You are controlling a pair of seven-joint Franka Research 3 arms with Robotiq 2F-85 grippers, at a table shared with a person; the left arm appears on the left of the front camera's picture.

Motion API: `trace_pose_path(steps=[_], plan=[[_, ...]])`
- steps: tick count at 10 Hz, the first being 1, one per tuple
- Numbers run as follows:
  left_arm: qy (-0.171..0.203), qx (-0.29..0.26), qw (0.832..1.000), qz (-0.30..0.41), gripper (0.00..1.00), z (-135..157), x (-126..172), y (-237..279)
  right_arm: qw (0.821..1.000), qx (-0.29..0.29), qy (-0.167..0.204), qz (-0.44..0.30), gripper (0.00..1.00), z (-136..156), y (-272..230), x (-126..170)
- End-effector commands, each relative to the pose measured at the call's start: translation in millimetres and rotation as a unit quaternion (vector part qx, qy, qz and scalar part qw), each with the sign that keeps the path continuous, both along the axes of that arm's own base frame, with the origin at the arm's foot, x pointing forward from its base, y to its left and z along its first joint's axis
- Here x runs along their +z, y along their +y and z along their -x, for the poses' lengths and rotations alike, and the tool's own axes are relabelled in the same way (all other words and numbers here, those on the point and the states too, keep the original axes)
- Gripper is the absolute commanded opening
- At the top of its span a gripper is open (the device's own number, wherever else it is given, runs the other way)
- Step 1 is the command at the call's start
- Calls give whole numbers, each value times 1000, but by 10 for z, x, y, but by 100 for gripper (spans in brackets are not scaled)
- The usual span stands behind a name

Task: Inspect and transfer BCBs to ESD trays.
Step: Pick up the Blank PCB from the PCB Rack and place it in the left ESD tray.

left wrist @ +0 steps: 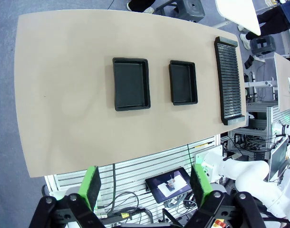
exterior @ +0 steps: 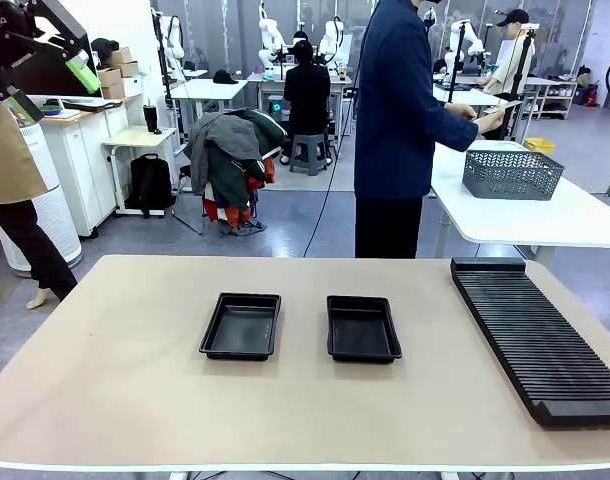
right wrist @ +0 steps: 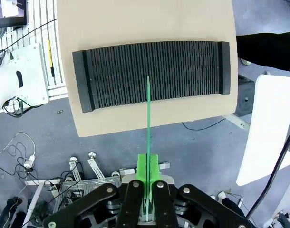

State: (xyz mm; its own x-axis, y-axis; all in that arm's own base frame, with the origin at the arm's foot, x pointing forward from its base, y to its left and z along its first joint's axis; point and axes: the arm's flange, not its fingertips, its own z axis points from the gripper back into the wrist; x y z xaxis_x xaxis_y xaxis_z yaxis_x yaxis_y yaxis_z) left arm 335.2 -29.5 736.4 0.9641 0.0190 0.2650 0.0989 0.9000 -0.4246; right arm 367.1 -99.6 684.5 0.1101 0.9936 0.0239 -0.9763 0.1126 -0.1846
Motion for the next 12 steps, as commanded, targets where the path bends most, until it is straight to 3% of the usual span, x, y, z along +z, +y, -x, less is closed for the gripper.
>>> trace_pose_path(steps=[1, 4, 6, 10, 12], plan=[[-1, 1, 1000, 0, 100, 11, -9, 4, 1000, 0, 0, 0, 2, 0, 0, 0], [-1, 1, 1000, 0, 100, 11, -9, 4, 984, -152, 45, -77, 2, -200, 464, -171], [-1, 1, 1000, 0, 100, 11, -9, 4, 965, -213, 69, -135, 2, -226, 801, -299], [-1, 1, 1000, 0, 100, 11, -9, 4, 903, -311, 139, -262, 2, -210, 1593, -697], [-1, 1, 1000, 0, 100, 11, -9, 4, 859, -368, 162, -317, 2, -245, 2055, -1065]])
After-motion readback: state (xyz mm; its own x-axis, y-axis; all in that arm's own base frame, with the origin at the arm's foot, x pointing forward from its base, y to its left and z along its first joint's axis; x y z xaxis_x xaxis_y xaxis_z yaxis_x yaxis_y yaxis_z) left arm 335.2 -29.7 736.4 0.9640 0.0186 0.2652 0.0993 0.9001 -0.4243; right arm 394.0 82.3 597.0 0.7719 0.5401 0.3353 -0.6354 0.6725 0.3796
